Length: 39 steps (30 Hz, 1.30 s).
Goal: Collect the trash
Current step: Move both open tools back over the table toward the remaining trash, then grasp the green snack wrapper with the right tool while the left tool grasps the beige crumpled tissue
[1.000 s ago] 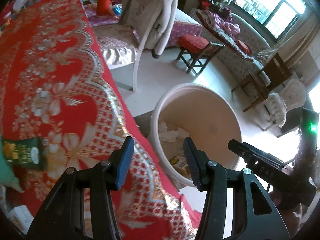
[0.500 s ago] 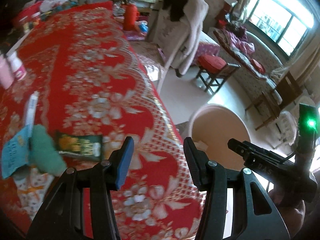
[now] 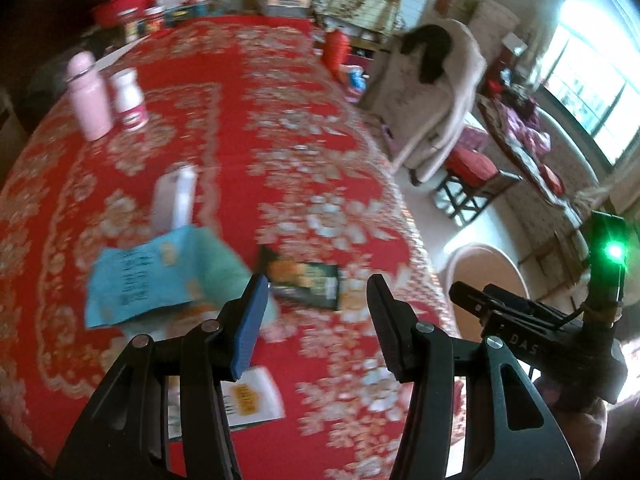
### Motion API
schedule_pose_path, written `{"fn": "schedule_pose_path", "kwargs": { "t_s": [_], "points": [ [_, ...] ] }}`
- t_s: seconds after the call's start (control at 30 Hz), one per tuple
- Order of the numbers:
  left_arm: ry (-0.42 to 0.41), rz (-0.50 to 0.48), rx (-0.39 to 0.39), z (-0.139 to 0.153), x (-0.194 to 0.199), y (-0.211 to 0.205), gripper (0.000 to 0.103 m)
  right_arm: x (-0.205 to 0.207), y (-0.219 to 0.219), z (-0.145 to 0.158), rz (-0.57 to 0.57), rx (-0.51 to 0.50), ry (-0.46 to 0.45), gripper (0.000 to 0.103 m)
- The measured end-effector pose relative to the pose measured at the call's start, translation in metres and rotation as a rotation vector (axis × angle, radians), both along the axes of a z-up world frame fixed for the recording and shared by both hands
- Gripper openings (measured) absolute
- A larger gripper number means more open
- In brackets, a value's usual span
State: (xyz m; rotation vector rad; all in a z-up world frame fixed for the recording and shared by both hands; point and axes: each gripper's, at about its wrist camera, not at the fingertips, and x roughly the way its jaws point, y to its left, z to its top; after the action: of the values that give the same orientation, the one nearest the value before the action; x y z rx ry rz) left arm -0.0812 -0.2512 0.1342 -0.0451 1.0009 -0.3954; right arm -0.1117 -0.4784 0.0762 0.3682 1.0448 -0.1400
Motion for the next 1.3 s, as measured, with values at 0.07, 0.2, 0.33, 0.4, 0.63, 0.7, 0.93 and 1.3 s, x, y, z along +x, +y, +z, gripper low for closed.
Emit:
{"fn": "schedule_pose_path", "kwargs": {
  "t_s": [0.07, 0.2, 0.33, 0.4, 0.63, 0.7, 0.93, 1.3],
  "points": [
    [0.0, 0.036, 0.006, -0.001, 0.003, 0.019, 0.05, 0.007, 0.014, -0.001, 0.031, 0.001, 0.002, 0.06],
    [0.001, 0.104, 0.021, -0.002, 0.009, 0.061, 0.05, 0.023, 0.041, -0.005, 0.095, 0.004, 0.014, 0.06],
    [0.011, 0.166, 0.035, -0.006, 0.013, 0.102, 0.05, 0.036, 0.064, -0.011, 0.154, 0.007, 0.033, 0.06],
    [0.02, 0.211, 0.048, -0.011, 0.014, 0.127, 0.05, 0.04, 0.073, -0.014, 0.182, 0.008, 0.041, 0.06],
    [0.103, 0.298, 0.128, -0.05, 0.017, 0.186, 0.05, 0.053, 0.092, -0.021, 0.239, 0.014, 0.058, 0.061],
    [0.139, 0.308, 0.126, -0.065, 0.02, 0.194, 0.05, 0.056, 0.093, -0.023, 0.246, 0.013, 0.064, 0.062],
    [0.146, 0.252, 0.118, -0.085, 0.032, 0.182, 0.05, 0.062, 0.091, -0.029, 0.253, 0.009, 0.085, 0.064],
    [0.175, 0.23, -0.018, -0.102, 0.065, 0.18, 0.03, 0.068, 0.087, -0.034, 0.265, 0.009, 0.098, 0.065]
  ]
}}
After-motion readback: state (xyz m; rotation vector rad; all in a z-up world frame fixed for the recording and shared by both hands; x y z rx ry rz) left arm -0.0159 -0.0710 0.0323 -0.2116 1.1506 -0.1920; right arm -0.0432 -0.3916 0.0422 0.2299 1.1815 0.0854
